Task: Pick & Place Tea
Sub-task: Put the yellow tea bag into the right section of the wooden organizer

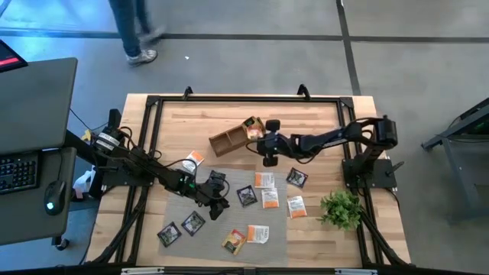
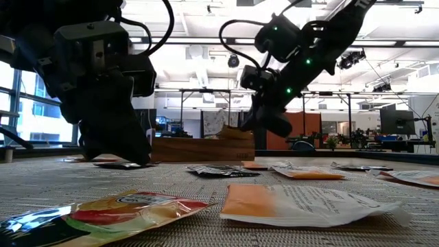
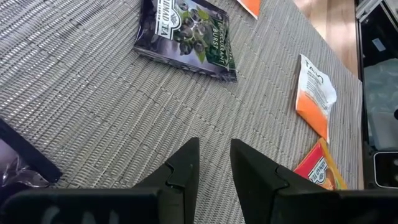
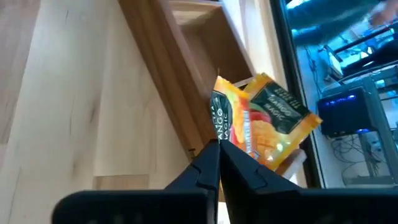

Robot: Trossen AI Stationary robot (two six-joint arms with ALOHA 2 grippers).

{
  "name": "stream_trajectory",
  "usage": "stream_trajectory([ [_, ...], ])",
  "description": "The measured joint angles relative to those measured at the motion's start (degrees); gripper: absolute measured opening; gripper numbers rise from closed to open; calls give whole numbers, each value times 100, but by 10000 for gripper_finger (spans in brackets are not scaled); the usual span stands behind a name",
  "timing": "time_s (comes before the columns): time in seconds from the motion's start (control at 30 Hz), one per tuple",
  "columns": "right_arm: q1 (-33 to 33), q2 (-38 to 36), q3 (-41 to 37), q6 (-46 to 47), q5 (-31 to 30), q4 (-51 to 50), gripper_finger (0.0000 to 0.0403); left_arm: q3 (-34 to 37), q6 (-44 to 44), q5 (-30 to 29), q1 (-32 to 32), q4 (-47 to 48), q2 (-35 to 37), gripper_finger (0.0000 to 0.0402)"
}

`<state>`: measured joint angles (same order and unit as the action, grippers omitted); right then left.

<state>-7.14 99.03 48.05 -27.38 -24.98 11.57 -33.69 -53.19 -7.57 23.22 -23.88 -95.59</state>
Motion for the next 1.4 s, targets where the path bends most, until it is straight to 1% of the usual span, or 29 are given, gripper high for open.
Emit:
stream_trajectory([
  [0.17, 3, -145, 23, -74, 5, 77, 4, -2, 1, 0, 0, 0, 0, 90],
  [0.3, -102, -315, 294, 226, 529, -26, 2, -2, 0, 2, 0, 0, 0, 90],
  [0.37, -165, -324, 513, 181, 579, -195, 3, -4, 0, 7, 0, -2, 0, 90],
  [0.43, -259, -317, 787, 124, 422, -649, 2, -4, 0, 8, 2, 0, 0, 90],
  [0.5, -405, -315, 1120, 103, 458, -1303, 2, -4, 0, 40, 2, -2, 0, 90],
  [0.63, -704, -315, 1926, 228, 957, -2964, 1, -4, 13, 122, 2, -2, 0, 90],
  [0.7, -850, -315, 2259, 240, 1346, -3387, 1, -4, 39, 121, 0, -8, 0, 90],
  [0.73, -937, -315, 2391, 291, 1680, -3506, 1, -4, 42, 114, 0, -9, 0, 90],
  [0.8, -1111, -308, 2566, 403, 2317, -3620, 1, -4, 44, 60, -7, -19, 0, 90],
  [0.87, -1258, -231, 2652, 436, 2538, -3636, 1, -4, 44, -8, -74, -28, 2, 90],
  [0.93, -1379, -120, 2660, 442, 2576, -3729, 0, -2, 47, -35, -154, 1, 68, 90],
  [1.07, -1580, 101, 2650, 437, 2845, -4052, 0, -6, 256, -35, -384, -8, 276, 90],
  [1.17, -1643, 238, 2649, 442, 2906, -3982, 0, -4, 522, -35, -575, -7, 526, 90],
  [1.27, -1663, 351, 2649, 439, 3183, -3970, 0, -4, 813, 74, -772, 121, 885, 90],
  [1.33, -1661, 433, 2649, 346, 3158, -3974, 0, -4, 1033, 179, -926, 204, 1160, 90],
  [1.4, -1665, 482, 2649, 265, 2951, -3967, 0, -4, 1249, 240, -1069, 479, 1462, 90],
])
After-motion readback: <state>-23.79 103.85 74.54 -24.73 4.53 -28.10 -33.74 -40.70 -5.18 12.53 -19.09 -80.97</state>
